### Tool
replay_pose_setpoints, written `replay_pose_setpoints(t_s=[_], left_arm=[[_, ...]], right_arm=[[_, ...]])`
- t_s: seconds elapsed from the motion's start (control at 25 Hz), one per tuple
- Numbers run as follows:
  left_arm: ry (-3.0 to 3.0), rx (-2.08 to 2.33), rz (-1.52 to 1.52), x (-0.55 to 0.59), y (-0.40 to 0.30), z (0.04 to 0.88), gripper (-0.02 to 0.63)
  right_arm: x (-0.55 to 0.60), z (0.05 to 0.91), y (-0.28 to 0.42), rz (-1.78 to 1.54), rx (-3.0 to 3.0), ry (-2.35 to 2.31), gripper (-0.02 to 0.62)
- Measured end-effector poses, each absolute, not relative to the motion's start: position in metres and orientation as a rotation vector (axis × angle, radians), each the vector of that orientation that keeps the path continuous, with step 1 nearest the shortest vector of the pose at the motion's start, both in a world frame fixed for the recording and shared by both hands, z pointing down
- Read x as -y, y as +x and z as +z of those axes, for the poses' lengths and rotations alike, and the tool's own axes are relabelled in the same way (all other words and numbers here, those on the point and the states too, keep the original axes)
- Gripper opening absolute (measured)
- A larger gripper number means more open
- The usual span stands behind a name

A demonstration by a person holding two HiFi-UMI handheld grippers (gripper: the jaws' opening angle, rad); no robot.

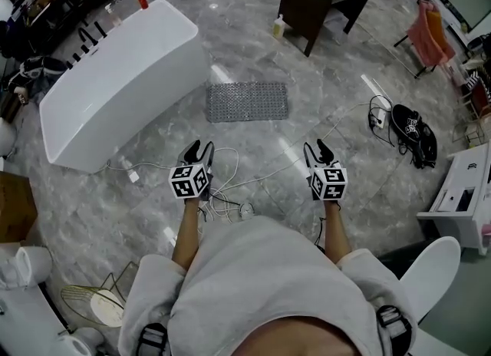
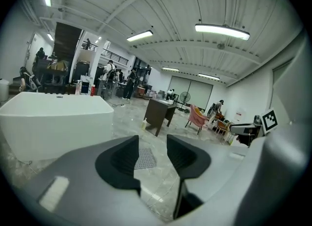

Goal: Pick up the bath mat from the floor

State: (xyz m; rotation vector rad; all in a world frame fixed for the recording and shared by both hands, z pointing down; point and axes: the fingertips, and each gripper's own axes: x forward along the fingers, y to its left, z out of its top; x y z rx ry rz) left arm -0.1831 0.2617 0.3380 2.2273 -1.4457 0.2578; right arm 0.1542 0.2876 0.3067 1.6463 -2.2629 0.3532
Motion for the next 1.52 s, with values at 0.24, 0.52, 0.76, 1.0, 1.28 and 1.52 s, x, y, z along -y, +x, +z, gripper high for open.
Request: replay_pose_setpoints(t_s=[0.24, 0.52, 0.76, 1.0, 1.28, 1.52], left_arm=[[2.246, 1.416, 0.259, -0.211, -0.190, 0.341, 0.179], [2.277, 1.371, 0.276, -0.174, -0.185, 0.343, 0.179], [2.269, 1.362, 0.294, -0.168, -0.188, 0.348, 0.179], [2.252, 1.370, 0.301, -0.161, -0.194, 0.353, 0.179], [2.242, 1.387, 0.305, -0.131, -0.188, 0.356, 0.179], [2.225, 1.403, 0.328, -0.091, -0.183, 0.357, 0.179]], right_arm=[[-0.244, 0.307, 0.141, 0.354, 2.248, 1.661, 0.170], [-0.214, 0.318, 0.129, 0.383, 2.243, 1.662, 0.170], [-0.207, 0.327, 0.123, 0.409, 2.241, 1.632, 0.170], [-0.197, 0.333, 0.119, 0.423, 2.242, 1.613, 0.170], [-0.165, 0.343, 0.123, 0.445, 2.257, 1.596, 0.170], [-0.121, 0.349, 0.129, 0.473, 2.272, 1.587, 0.170]])
